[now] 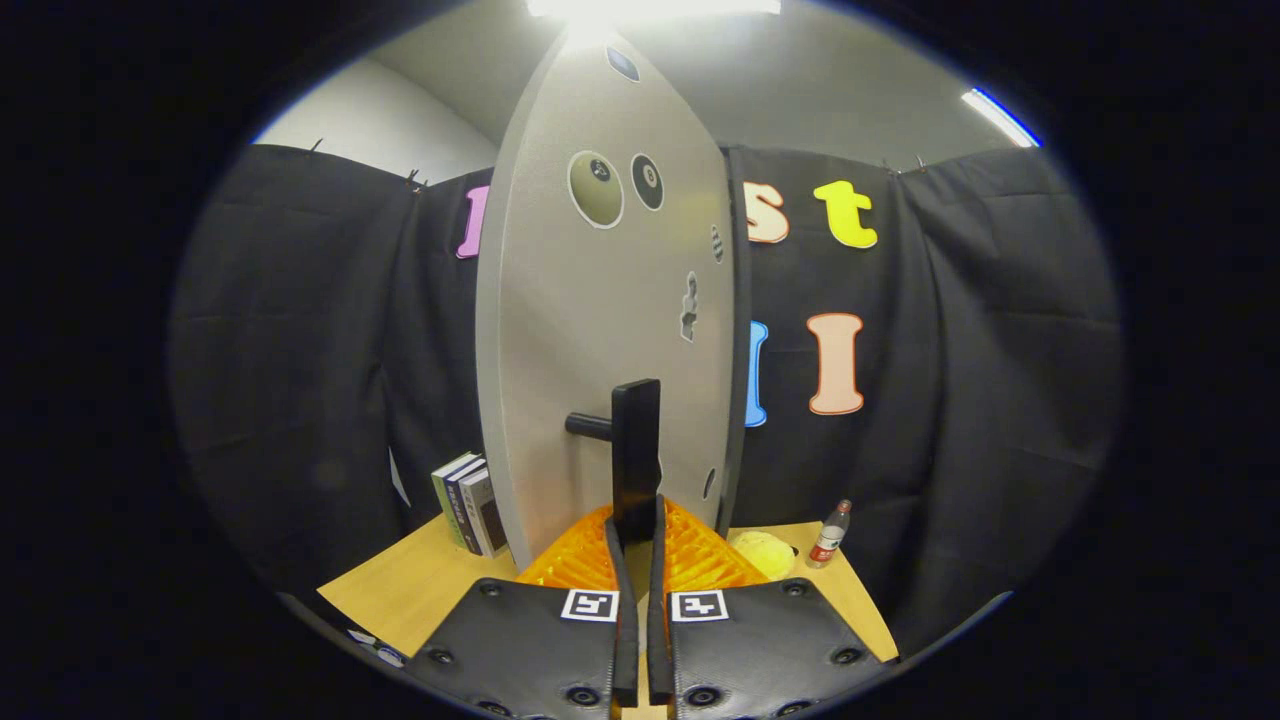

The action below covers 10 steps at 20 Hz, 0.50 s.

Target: Open the shoe cabinet door, grab the shoes and put them into the shoe cabinet, then close the shoe cabinet door.

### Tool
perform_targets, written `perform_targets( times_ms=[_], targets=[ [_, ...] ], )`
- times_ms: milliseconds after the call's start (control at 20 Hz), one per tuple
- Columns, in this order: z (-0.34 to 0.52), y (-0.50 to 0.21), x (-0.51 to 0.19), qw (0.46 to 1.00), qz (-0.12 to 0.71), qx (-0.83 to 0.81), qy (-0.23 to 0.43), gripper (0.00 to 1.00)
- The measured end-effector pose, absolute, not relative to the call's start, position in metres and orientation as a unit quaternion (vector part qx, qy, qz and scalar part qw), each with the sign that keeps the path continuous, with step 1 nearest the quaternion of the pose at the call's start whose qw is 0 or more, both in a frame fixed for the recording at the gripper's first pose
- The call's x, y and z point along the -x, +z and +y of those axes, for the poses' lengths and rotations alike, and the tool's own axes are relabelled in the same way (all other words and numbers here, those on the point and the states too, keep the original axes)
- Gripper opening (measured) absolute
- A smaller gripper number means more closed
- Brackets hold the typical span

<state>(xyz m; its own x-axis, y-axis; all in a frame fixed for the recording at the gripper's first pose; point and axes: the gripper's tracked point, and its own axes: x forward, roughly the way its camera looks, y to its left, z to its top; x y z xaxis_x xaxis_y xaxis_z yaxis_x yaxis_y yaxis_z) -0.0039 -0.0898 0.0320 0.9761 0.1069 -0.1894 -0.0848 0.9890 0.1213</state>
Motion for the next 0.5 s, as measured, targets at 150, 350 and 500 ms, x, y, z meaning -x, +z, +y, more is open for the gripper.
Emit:
perform_targets(
  times_ms=[150,350,500],
  targets=[
    [-0.126,0.030,0.001,0.991,0.100,-0.086,0.035,0.05],
    [-0.175,0.023,0.007,0.990,0.093,-0.108,-0.011,0.04],
    [-0.204,0.020,0.002,0.988,0.093,-0.120,0.000,0.02]
  ],
)
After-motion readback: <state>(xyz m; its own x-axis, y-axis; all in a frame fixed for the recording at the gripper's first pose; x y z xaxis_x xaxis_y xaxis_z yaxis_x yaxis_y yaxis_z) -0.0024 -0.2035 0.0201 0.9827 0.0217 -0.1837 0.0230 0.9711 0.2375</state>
